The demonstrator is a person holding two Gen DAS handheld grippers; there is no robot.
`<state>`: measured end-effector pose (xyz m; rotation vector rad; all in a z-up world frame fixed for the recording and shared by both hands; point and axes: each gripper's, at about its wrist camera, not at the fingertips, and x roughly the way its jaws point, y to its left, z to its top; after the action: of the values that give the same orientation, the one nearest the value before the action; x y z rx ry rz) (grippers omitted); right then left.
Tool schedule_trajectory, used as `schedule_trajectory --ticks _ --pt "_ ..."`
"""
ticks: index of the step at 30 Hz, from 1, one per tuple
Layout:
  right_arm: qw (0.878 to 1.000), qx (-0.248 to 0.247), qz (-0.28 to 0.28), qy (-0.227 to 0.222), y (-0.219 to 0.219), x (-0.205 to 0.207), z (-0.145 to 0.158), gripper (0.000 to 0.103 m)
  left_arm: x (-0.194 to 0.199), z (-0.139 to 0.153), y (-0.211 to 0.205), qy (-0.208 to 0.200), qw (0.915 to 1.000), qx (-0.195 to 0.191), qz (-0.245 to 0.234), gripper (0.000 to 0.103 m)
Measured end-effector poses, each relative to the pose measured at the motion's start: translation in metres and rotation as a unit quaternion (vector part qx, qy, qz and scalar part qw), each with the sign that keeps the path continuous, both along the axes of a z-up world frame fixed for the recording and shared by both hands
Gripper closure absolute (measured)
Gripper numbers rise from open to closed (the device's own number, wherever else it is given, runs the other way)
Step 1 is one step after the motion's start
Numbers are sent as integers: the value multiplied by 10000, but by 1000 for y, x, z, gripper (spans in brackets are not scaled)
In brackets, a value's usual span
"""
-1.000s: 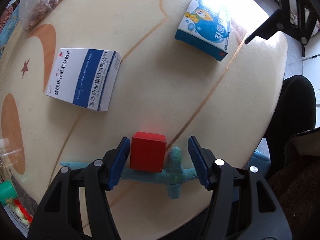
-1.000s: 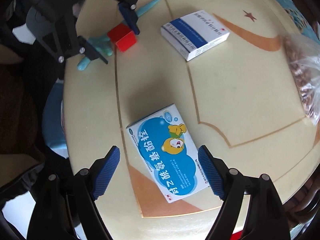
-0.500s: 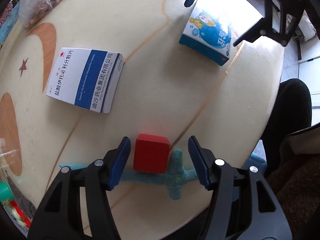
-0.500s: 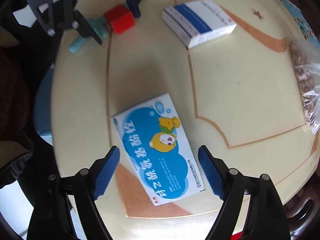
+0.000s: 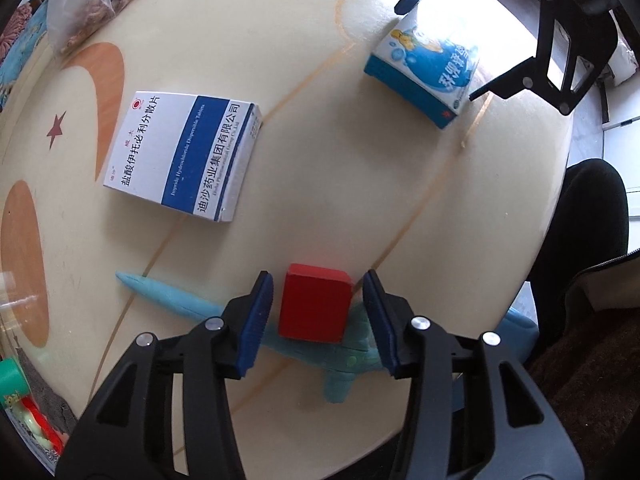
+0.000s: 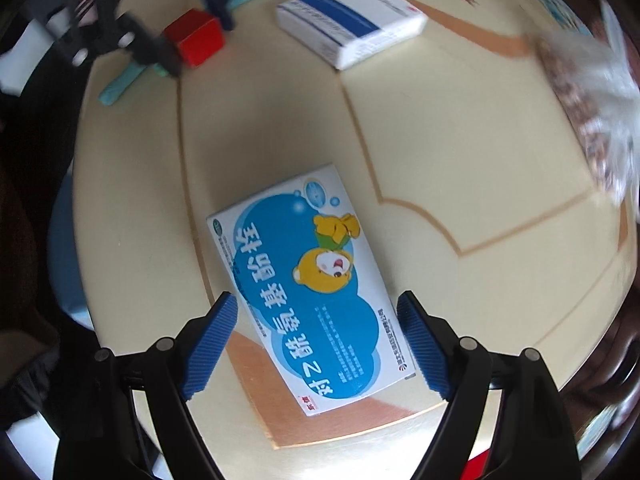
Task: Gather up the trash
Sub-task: 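Grasp the red cube with the left gripper while the right grasps the blue cartoon box, then carry the red cube with the left gripper while the right carries the blue box over the bin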
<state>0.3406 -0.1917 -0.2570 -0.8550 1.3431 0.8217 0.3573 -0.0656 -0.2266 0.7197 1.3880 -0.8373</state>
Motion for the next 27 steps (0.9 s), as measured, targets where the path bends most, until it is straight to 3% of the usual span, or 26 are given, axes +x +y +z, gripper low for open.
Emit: schedule_trajectory --ticks 5,15,18,27 --pt "9992 126 -382 -82 -8 -8 3 33 0 -2 3 17 9998 -9 206 71" --pt "9884 224 -1371 -611 -17 -28 8 36 -6 0 8 -152 9985 -79 528 71" --pt "9795 479 -1824 -712 -23 -30 18 36 -6 8 15 -233 9971 -170 707 71" --pt "9534 538 -2711 -1212 -9 -30 45 36 -22 28 25 -475 9927 -261 1077 71"
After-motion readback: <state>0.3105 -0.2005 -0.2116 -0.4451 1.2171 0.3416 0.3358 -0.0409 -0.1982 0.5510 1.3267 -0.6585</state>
